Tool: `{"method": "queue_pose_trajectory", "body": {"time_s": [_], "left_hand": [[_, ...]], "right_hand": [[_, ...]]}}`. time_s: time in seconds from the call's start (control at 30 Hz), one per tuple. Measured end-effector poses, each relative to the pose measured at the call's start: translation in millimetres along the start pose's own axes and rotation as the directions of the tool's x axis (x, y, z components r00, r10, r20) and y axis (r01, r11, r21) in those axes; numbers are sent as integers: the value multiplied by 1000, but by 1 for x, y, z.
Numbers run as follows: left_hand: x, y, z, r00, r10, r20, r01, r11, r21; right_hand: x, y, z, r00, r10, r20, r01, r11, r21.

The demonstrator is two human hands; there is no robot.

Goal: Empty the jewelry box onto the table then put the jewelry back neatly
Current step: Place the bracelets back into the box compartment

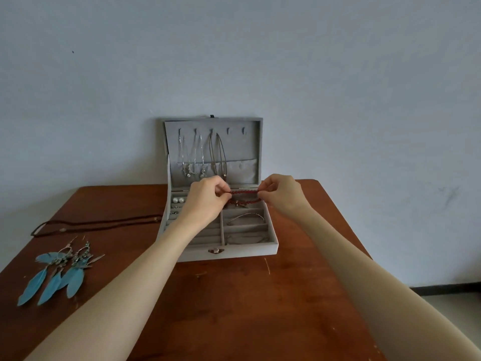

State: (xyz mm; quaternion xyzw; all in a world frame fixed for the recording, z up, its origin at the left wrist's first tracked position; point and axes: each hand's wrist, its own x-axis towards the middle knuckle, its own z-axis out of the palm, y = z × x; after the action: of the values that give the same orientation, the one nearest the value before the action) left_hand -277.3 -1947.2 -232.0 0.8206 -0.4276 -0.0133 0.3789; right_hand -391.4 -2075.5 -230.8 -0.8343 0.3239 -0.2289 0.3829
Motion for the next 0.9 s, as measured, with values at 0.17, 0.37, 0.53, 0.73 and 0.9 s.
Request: {"method": "queue_pose_trajectory", "body": {"time_s": [0.17, 0.37, 0.53, 0.73, 0.9], "left_hand": [[14, -11, 8, 999, 12, 38, -15, 998, 67], [19, -15, 16, 996, 57, 63, -67, 983, 172], [20, -17, 20, 995, 57, 77, -73, 972, 223], [20, -16, 18, 989, 106, 103, -132, 945, 300], [16, -18, 18, 977, 156, 145, -204, 886, 417]], "right_hand": [[15, 9, 13, 999, -46, 5, 46, 989, -144], [19, 13, 21, 990, -132, 51, 141, 930, -338], [15, 9, 19, 981, -175, 87, 195, 890, -412], [14, 8, 21, 974, -176, 141, 223, 839, -496], [8, 8, 24, 973, -186, 138, 231, 829, -509]]}}
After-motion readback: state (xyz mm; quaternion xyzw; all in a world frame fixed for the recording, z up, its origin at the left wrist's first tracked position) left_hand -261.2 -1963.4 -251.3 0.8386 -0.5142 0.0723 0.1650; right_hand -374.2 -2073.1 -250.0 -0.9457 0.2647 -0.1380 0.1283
